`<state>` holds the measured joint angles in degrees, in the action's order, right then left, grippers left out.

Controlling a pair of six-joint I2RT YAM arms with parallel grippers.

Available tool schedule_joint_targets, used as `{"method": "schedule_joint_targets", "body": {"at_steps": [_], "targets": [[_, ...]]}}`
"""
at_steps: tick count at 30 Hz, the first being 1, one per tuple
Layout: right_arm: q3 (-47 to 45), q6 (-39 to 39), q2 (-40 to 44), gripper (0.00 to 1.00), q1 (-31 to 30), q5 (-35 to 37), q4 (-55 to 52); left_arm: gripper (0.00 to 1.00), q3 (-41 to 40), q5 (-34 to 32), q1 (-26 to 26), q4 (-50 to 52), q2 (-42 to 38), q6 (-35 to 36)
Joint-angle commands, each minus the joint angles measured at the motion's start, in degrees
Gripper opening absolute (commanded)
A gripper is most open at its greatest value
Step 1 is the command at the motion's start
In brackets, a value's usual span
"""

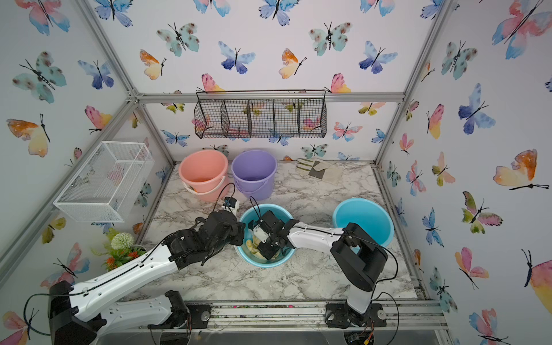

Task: Wipe the inside of the bucket with a cloth
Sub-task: Wipe the dirt from the inside of the bucket.

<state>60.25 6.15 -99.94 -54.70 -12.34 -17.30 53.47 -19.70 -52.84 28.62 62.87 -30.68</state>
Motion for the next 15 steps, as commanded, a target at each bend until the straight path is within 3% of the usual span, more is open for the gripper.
{"method": "schedule_joint_targets", "body": {"at_steps": [1, 7, 15], "targets": [[-2.53, 8.91, 3.61, 0.02, -0.23, -3.04, 11.86, 0.00, -0.14, 1.28, 0.84, -1.69, -1.06, -1.86], [-5.33, 18.00, 9.94, 0.02, -0.23, 1.66, 20.61, 0.00, -0.83, 5.44, 2.64, -2.26, -1.46, -3.91], [-2.72, 17.84, 18.09, 0.02, -0.32, 9.29, 16.04, 0.00, -0.59, 6.26, 2.99, -1.81, -0.30, -4.13]]}}
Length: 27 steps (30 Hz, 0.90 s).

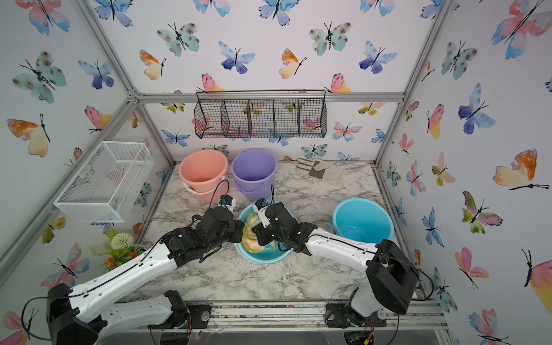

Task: Wipe the inside of the bucket with a cloth
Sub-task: Wipe the dirt from the inside of the bucket.

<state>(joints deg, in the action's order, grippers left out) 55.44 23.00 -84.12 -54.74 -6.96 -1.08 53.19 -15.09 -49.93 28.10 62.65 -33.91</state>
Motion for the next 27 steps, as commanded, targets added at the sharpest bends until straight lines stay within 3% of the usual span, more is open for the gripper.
{"method": "schedule_joint_targets", "body": {"at_steps": [1, 14, 27], "targets": [[2.53, 0.86, 2.90, 0.02, -0.28, 4.50, -1.01, 0.00, -0.22, 1.69, 0.03, -1.29, -0.07, -0.95], [1.81, -4.37, 7.23, 0.02, -0.64, 9.29, 1.62, 0.00, -0.28, 1.82, 0.12, -1.55, 0.36, -0.83], [-7.59, -14.31, -4.61, 0.02, -1.16, 7.90, 20.33, 0.00, 0.14, 2.61, 0.13, -1.60, 0.72, -0.62]]}}
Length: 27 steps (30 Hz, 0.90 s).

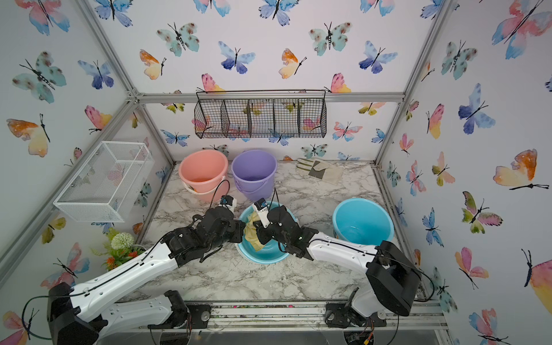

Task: Wipe the inside of the bucket with a cloth
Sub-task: Wipe the dirt from the inside of the bucket.

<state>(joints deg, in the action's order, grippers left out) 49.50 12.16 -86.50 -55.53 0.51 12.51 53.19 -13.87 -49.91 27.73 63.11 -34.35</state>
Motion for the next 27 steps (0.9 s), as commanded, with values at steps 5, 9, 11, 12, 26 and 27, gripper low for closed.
{"method": "schedule_joint_targets", "body": {"at_steps": [5, 9, 11, 12, 26, 27], "targets": [[-3.45, -4.59, -8.85, 0.02, -0.46, -0.99, 11.42, 0.00, 0.29, 1.12, 0.22, -0.97, 0.24, -0.11], [-2.91, -3.50, -13.52, 0.02, -0.46, -1.77, 10.86, 0.00, 0.62, 1.00, 0.24, -0.74, 0.41, 0.22], [-1.33, -2.51, -15.78, 0.02, -0.46, -2.16, 8.33, 0.00, 0.75, 1.03, 0.19, -0.83, 0.41, 0.25], [-0.28, -2.03, -16.97, 0.02, -0.46, -2.27, 6.60, 0.00, 0.85, 1.20, 0.17, -0.80, 0.44, 0.33], [-1.37, -6.01, -7.13, 0.02, -0.46, 0.52, 2.25, 0.00, 0.97, 1.46, 0.31, -0.61, 0.97, 0.29], [-1.35, -7.68, -5.71, 0.02, -0.46, 1.20, 1.37, 0.00, 1.01, 1.48, 0.33, -0.52, 0.95, 0.33]]}}
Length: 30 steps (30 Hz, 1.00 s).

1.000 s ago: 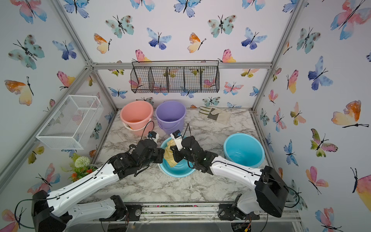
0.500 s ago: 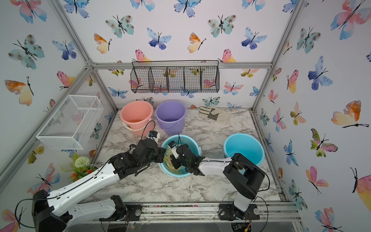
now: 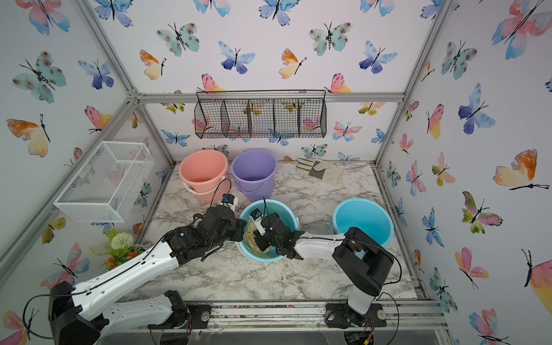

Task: Wipe the inside of the bucket with a cloth
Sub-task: Wipe the dirt from the inside of the bucket.

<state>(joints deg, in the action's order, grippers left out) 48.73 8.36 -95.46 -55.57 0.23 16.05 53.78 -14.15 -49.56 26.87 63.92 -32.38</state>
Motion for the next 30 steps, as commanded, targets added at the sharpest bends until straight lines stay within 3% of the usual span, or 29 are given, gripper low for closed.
{"method": "schedule_joint_targets", "body": {"at_steps": [1, 10, 19, 23, 30], "targets": [[-0.33, -5.79, 4.50, 0.02, -0.42, 2.52, -3.46, 0.00, 0.28, 1.85, 0.01, 0.37, 0.07, -1.72], [5.63, -27.40, 13.90, 0.02, -0.41, 13.04, -15.99, 0.00, -0.50, 3.12, 0.19, 0.23, -1.08, -2.17], [6.44, -47.23, 21.98, 0.02, -0.42, 14.49, -16.73, 0.00, -0.61, 4.22, 0.24, 0.13, -1.34, -2.25], [6.01, -54.85, 22.22, 0.02, -0.50, 15.30, -17.88, 0.00, -0.42, 4.27, 0.24, 0.37, -1.60, -2.16], [6.14, -61.18, 17.25, 0.02, -0.50, 20.46, -18.85, 0.00, -0.09, 4.96, 0.23, 0.28, -1.61, -1.68]]}}
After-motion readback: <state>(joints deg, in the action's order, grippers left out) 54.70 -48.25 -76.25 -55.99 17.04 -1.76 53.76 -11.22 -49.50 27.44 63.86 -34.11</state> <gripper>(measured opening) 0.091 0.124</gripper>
